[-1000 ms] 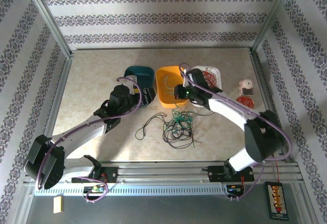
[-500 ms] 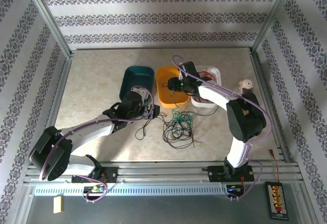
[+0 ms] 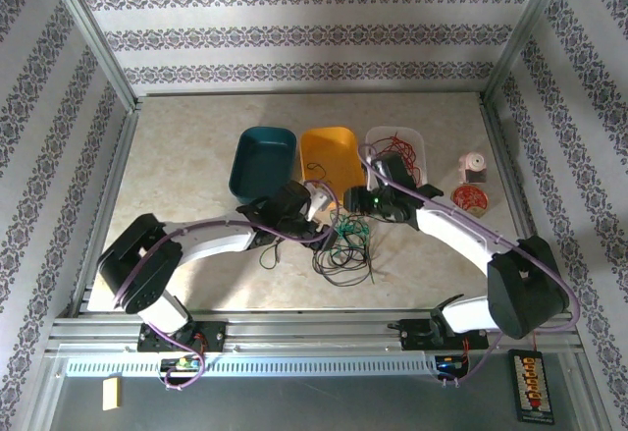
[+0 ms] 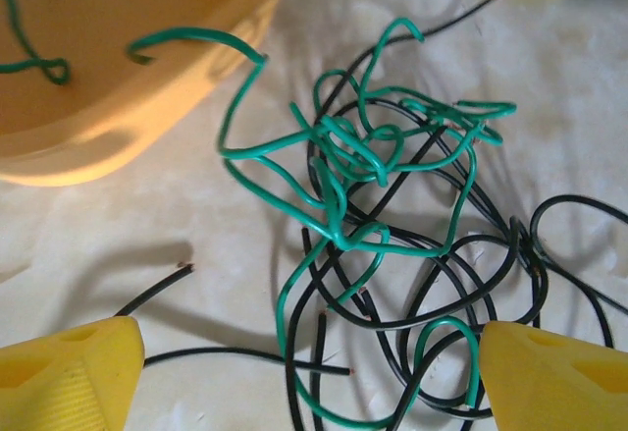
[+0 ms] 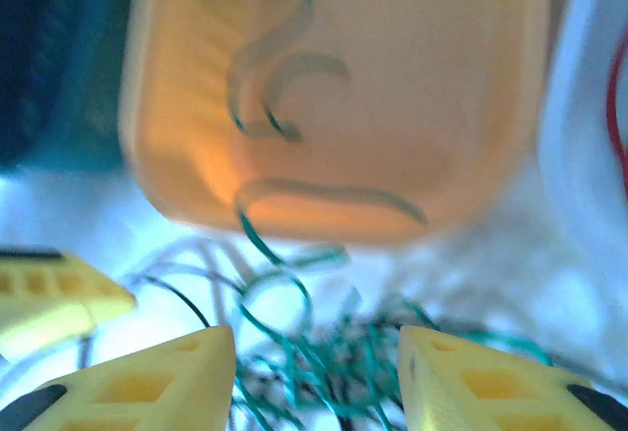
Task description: Untangle the cables
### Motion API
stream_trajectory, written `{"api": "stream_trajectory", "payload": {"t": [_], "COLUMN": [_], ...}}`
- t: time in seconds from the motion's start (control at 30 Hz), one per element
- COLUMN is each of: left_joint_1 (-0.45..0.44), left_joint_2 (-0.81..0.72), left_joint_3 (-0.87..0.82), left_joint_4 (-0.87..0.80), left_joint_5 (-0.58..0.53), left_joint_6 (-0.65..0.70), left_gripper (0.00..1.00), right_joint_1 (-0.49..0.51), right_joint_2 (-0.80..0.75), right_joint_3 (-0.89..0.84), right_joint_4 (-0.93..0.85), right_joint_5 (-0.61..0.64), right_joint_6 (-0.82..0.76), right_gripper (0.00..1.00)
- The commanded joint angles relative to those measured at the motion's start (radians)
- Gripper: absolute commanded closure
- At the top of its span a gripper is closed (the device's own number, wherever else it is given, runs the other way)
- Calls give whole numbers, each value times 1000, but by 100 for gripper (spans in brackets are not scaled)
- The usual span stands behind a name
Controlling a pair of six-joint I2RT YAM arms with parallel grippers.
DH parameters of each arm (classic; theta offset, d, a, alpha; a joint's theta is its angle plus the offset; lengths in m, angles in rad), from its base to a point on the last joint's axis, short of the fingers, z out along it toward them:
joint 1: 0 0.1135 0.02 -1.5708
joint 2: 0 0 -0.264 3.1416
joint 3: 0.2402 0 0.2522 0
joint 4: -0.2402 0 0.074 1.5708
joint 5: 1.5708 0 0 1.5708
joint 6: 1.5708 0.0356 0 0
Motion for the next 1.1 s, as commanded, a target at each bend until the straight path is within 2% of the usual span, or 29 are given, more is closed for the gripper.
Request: {"api": "stream_trajectory", "payload": {"t": [0.0,0.13,0.23,0.3,0.37,0.43,0.5,0.6,0.77,0.9,1.07], "left_joint_1": [-23,-23,-22,-20,-15,1,27,47,62,99,144], "left_joint_2": [48,55,38,27,9,-12,-35,-62,-85,-127,-224], "left_joint_3": [53,41,23,16,-7,-38,-67,-91,-97,-140,-202], "left_joint_4": [-34,1,8,-9,-7,3,10,13,2,54,95], "left_joint_5": [9,-10,-9,-26,-63,-111,-140,-154,-175,-188,-279], "left_joint_6": [64,57,50,47,32,0,-30,-42,-79,-161,-257], "left_gripper": [12,12,11,11,11,10,11,11,11,11,11], "right_joint_1": [14,29,78,118,166,220,239,218,169,154,156], "right_joint_2": [-36,16,56,70,60,40,7,-69,-146,-86,79], "right_joint_3": [-74,-132,-147,-149,-158,-157,-154,-170,-119,-40,69], "right_joint_4": [-57,-50,-44,-50,-42,-57,-82,-74,-81,-70,-59], "right_joint_5": [52,86,99,50,-27,-67,-52,-13,45,16,-13], "right_joint_6": [20,25,-2,-23,-38,-58,-63,-35,-47,-74,-105], "right_gripper": [53,54,61,71,73,73,66,55,52,53,54]}}
